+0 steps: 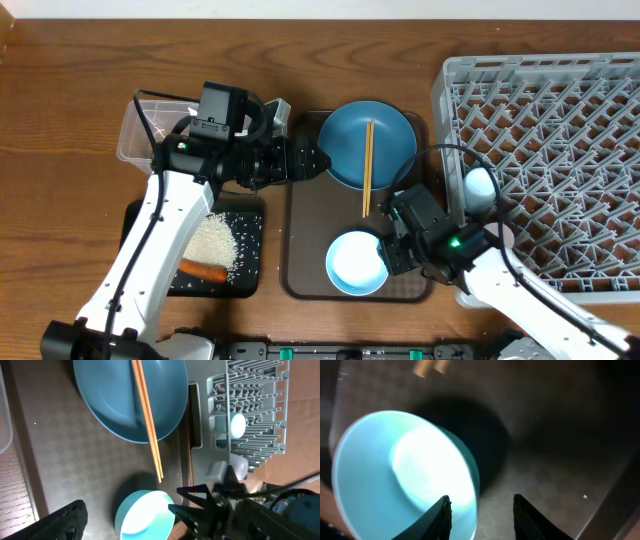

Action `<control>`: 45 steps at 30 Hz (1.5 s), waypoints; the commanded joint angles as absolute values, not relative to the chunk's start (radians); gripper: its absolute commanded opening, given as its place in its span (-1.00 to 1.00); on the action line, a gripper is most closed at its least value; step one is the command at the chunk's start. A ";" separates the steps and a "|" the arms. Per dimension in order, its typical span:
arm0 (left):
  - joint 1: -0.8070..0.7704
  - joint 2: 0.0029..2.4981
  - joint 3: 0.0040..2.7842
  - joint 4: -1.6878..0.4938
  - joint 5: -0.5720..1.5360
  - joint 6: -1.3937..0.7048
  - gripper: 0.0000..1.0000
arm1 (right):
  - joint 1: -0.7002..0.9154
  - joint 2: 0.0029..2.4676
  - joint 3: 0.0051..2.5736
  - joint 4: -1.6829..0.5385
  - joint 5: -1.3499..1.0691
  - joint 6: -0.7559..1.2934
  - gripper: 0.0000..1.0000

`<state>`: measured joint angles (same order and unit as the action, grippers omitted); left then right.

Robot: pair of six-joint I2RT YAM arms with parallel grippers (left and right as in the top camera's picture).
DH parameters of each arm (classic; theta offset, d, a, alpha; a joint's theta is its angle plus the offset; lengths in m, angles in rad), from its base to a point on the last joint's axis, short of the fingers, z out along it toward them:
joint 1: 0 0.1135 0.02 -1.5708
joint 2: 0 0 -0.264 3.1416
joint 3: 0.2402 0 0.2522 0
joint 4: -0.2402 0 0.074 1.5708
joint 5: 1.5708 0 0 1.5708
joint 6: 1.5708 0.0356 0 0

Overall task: Sort waste into correct bins and load items into the dishwasher rack
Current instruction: 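Grasp the light-blue bowl rim with the right gripper and lift, then carry the light-blue bowl into the dish rack and release it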

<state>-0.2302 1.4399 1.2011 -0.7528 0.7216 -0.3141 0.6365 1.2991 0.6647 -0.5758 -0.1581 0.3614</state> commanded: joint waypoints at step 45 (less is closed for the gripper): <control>-0.228 1.430 1.207 -0.754 0.713 -0.305 0.96 | 0.654 0.968 1.024 -1.134 0.150 0.266 -0.98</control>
